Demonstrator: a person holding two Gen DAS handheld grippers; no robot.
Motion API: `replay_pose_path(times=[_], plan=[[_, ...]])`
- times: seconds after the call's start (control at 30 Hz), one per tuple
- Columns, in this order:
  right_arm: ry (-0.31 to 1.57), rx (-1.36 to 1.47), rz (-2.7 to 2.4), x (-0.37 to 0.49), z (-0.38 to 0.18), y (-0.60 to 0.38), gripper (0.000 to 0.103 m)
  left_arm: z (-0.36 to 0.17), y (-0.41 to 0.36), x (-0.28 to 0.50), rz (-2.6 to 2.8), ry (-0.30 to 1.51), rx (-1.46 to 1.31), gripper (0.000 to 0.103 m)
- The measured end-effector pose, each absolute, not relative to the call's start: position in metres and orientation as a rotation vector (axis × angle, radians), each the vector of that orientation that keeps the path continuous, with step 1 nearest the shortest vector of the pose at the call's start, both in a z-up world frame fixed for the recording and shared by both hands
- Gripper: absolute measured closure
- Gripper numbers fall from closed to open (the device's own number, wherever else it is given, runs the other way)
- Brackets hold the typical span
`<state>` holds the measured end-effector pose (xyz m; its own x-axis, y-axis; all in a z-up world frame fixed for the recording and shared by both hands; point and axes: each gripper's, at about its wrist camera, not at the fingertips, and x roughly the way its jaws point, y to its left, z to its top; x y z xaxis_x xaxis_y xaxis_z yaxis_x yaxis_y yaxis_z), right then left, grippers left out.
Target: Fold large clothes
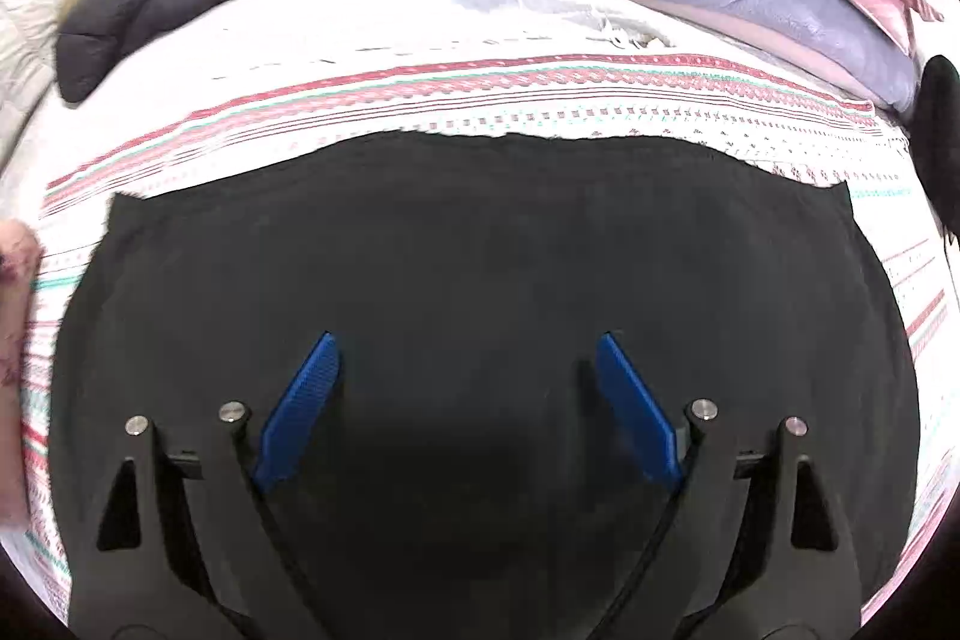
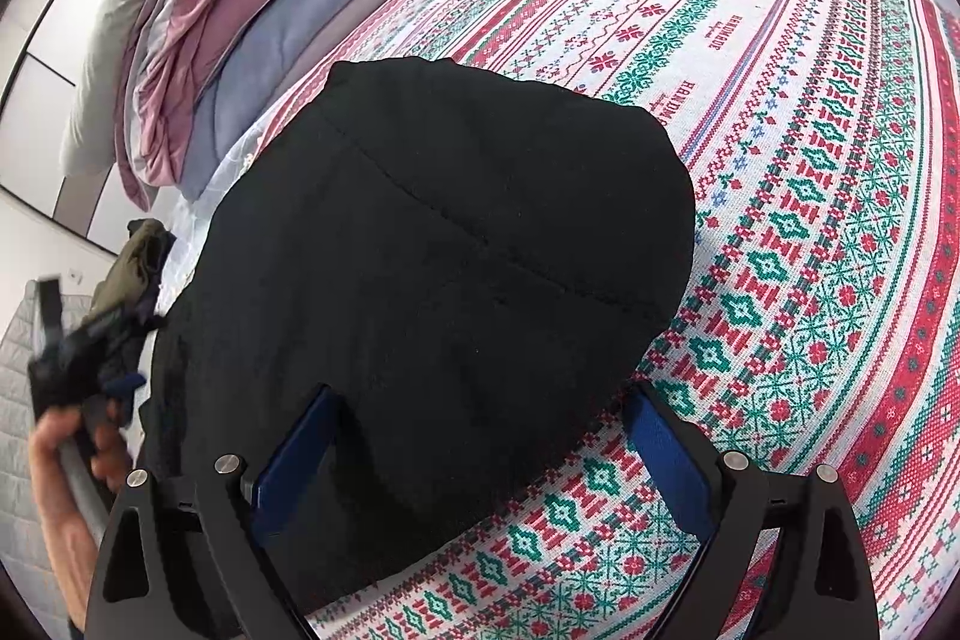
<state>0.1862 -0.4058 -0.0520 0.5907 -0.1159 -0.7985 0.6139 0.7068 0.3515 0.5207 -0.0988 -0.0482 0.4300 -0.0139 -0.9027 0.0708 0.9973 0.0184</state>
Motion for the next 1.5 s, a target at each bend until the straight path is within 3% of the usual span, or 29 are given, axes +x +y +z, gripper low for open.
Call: replay_pose_path(times=[0.17, 0.4, 0.57, 0.7, 0.9, 0.97, 1.07, 1.5], plan=[[0.837, 0.658, -0.468, 0.188, -0.052, -0.406, 0.006, -0.091, -0.112, 0.544, 0.070, 1.146, 0.184, 0.013], [0.841, 0.634, -0.465, 0.195, -0.052, -0.403, 0.006, -0.068, -0.091, 0.541, 0.015, 1.160, 0.081, 0.014], [0.835, 0.653, -0.444, 0.199, -0.051, -0.408, 0.006, -0.019, -0.059, 0.488, -0.056, 1.082, -0.152, 0.014], [0.836, 0.647, -0.447, 0.199, -0.052, -0.407, 0.006, -0.002, -0.058, 0.394, -0.148, 1.038, -0.063, 0.014], [0.831, 0.633, -0.446, 0.199, -0.054, -0.405, 0.006, -0.028, -0.064, 0.298, -0.155, 1.053, 0.091, 0.014], [0.828, 0.634, -0.448, 0.200, -0.054, -0.405, 0.005, -0.049, -0.072, 0.290, -0.114, 1.077, 0.182, 0.014], [0.820, 0.629, -0.448, 0.201, -0.053, -0.403, 0.005, -0.073, -0.069, 0.294, -0.067, 1.044, 0.194, 0.000], [0.706, 0.741, -0.346, 0.202, -0.046, -0.407, 0.005, -0.057, -0.050, 0.277, -0.066, 1.099, 0.113, 0.003]])
